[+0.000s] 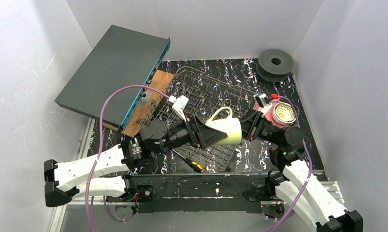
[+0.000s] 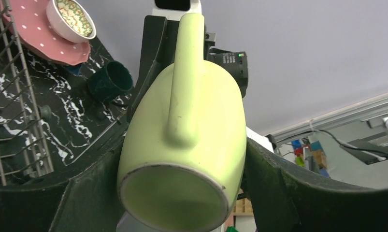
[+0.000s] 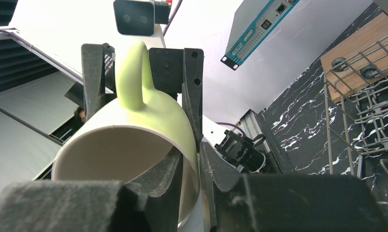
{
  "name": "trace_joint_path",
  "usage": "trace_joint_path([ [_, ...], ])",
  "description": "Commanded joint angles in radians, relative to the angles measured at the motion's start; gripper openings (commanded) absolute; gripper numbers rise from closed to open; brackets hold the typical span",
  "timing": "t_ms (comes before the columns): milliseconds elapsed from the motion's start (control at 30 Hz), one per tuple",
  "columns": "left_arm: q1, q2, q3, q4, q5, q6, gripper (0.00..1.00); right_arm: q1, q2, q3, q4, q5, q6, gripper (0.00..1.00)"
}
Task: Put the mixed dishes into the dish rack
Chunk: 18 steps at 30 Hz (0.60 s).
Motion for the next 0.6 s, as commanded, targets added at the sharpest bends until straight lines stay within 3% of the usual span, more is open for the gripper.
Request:
trace_joint_path([
  [0, -0.004, -0.061, -0.020, 0.105, -0.034, 0.056, 0.15, 0.007, -0.013, -0.001, 0.016, 0.011, -0.027, 0.37],
  [167, -0.004, -0.095, -0.021, 0.038, -0.066, 0.076, 0.00, 0.005, -0.012, 0.008, -0.039, 0.011, -0.061, 0.74],
  [300, -0.005, -0.141, -0.010, -0.069, -0.132, 0.103, 0.00, 0.005, -0.024, 0.041, -0.233, 0.029, -0.160, 0.98],
  [400, -0.004, -0.167, 0.061, -0.271, -0.223, 0.136, 0.00, 0.006, -0.040, 0.096, -0.497, 0.077, -0.284, 0.98],
  [567, -0.004, -0.148, 0.215, -0.612, -0.386, 0.243, 0.00, 0.004, -0.055, 0.167, -0.766, 0.180, -0.407, 0.98],
])
